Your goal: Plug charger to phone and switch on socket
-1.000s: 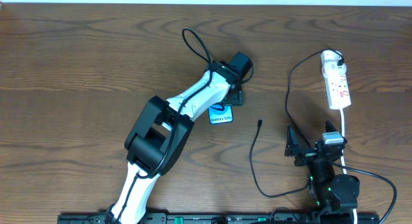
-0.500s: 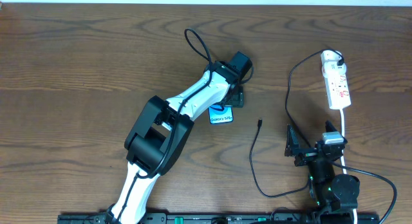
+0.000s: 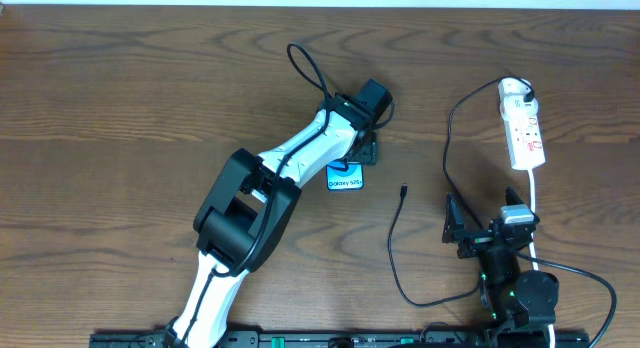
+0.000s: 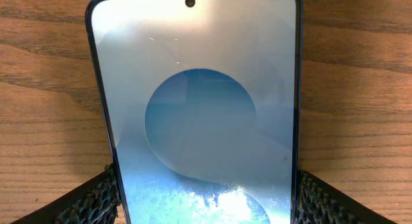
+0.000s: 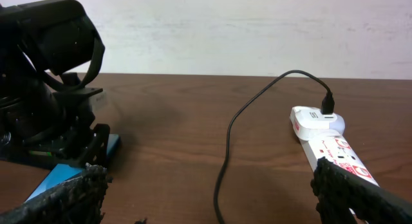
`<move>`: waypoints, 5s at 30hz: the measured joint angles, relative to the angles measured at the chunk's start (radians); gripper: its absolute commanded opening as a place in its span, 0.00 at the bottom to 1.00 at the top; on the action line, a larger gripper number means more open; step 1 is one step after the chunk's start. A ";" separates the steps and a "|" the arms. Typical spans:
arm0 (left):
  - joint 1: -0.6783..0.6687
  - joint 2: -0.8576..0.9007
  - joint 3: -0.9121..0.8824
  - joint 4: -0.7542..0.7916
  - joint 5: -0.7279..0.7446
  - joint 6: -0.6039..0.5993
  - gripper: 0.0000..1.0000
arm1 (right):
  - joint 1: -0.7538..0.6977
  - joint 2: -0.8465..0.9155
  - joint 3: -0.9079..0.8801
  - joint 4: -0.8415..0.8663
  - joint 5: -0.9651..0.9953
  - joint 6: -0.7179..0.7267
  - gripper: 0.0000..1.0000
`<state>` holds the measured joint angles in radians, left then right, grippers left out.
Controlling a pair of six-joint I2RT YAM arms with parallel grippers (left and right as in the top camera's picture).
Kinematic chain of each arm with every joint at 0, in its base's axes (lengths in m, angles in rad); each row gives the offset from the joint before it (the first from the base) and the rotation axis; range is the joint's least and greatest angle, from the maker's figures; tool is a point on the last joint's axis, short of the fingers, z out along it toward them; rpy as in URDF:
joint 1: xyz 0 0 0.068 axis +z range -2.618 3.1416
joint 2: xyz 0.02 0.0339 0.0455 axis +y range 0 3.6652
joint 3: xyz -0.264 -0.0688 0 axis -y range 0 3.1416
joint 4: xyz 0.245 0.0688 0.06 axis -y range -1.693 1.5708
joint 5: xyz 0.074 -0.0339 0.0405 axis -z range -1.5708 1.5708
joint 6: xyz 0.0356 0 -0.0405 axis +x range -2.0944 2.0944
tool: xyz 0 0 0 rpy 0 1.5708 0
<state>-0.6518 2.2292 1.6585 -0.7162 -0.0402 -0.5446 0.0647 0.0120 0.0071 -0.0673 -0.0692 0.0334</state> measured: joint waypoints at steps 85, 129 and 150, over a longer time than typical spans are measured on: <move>0.002 -0.006 0.000 0.020 -0.023 0.003 0.78 | 0.000 0.000 0.000 0.000 0.000 0.000 0.99; 0.119 -0.296 -0.001 -0.040 0.755 -0.008 0.76 | 0.000 0.000 0.000 0.000 0.000 0.000 0.99; 0.381 -0.296 -0.001 0.145 1.162 -0.345 0.75 | 0.000 0.000 0.000 0.000 0.000 0.000 0.99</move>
<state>-0.2707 1.9335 1.6573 -0.5709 1.1217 -0.8898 0.0647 0.0120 0.0071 -0.0673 -0.0692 0.0334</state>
